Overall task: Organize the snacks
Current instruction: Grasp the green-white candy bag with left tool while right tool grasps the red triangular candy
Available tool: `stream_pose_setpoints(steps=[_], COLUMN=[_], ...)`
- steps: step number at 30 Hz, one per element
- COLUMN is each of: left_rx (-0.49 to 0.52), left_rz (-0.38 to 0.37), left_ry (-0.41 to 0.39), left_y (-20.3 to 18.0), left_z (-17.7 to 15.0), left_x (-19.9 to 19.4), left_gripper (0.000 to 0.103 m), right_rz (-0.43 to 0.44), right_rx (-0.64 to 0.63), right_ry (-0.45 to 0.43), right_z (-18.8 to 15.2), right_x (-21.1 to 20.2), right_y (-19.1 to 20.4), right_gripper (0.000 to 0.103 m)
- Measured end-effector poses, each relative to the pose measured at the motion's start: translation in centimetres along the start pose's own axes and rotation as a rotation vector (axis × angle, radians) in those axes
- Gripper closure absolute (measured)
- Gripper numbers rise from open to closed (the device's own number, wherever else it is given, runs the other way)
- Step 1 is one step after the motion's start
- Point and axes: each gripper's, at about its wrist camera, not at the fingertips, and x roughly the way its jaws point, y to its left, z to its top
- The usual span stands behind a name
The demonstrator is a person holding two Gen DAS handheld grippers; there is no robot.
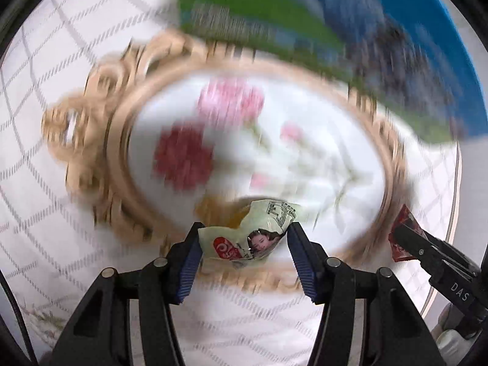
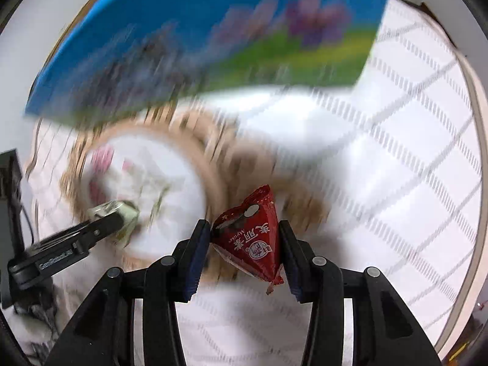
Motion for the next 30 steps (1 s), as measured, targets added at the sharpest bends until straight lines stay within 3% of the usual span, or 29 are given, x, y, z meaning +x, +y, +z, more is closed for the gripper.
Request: stream_pose_setpoints(steps=[6, 12, 18, 26, 30], left_rx=[0.02, -0.003, 0.049, 0.111, 0.13], left_rz=[-0.005, -0.023, 0.026, 0.114, 0.112], left_ry=[0.051, 0.07, 0.074, 0.034, 0.028], left_y=[0.3, 0.7, -1.3, -4.6, -5.7], left_z=[-3.2, -2.2, -2.4, -4.1, -4.7], left_x=[1.7, 3.5, 4.5, 5.0, 5.3], left_gripper=[0.049, 0.04, 0.035, 0.038, 0.043], right_rz=[0.008, 0.001, -0.01, -0.011, -0.013], right_rx=[0.007, 0.018, 0.028, 0.038, 0.027], right_ry=[0.071, 0.071, 0.083, 0.106, 0.079], right_z=[-3.9, -4.0, -3.5, -3.3, -3.5], right_x=[2.7, 3.8, 4.8, 5.5, 5.5], right_y=[0.2, 0.1, 0.6, 0.4, 0.7], right_gripper=[0.055, 0.055, 0.054, 0.051, 0.052])
